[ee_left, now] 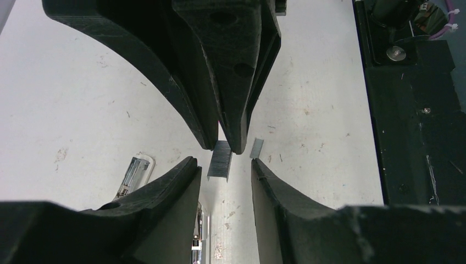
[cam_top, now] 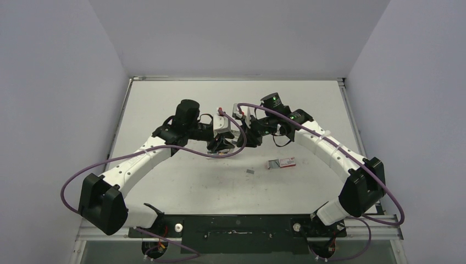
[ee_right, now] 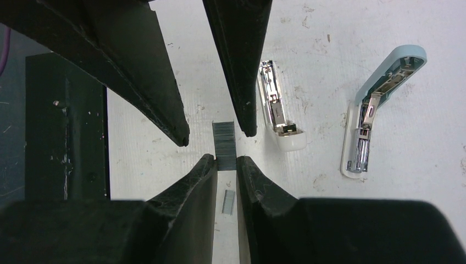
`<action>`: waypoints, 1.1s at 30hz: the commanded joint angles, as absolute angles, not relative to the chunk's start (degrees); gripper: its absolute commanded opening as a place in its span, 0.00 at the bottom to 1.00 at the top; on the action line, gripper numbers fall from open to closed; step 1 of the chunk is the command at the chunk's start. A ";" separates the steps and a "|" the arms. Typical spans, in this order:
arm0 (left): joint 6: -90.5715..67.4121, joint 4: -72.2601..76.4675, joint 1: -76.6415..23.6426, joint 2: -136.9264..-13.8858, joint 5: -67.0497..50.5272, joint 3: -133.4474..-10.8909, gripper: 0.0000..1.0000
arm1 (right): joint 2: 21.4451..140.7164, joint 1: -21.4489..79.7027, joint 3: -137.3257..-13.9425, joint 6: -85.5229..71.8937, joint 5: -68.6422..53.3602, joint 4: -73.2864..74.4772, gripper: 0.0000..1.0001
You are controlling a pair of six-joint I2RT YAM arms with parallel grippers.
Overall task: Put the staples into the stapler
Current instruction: Pick up the staple from the center of the board.
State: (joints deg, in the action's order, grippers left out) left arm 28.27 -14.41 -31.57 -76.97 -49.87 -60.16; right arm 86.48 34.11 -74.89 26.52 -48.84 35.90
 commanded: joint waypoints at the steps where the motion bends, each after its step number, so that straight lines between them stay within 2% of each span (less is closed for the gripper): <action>1: 28.47 -13.90 -31.82 -77.34 -50.45 -62.49 0.37 | 85.55 33.99 -76.21 27.43 -49.05 34.68 0.05; 10: 28.02 -12.22 -31.75 -77.52 -50.45 -61.37 0.35 | 84.91 33.95 -75.59 26.90 -49.13 33.81 0.05; 19: 27.77 -12.11 -31.73 -77.56 -50.36 -61.16 0.26 | 84.55 34.01 -75.15 26.69 -49.12 33.33 0.05; 33: 28.16 -12.30 -31.38 -78.17 -49.71 -60.62 0.29 | 84.32 34.01 -74.66 26.72 -49.35 33.14 0.05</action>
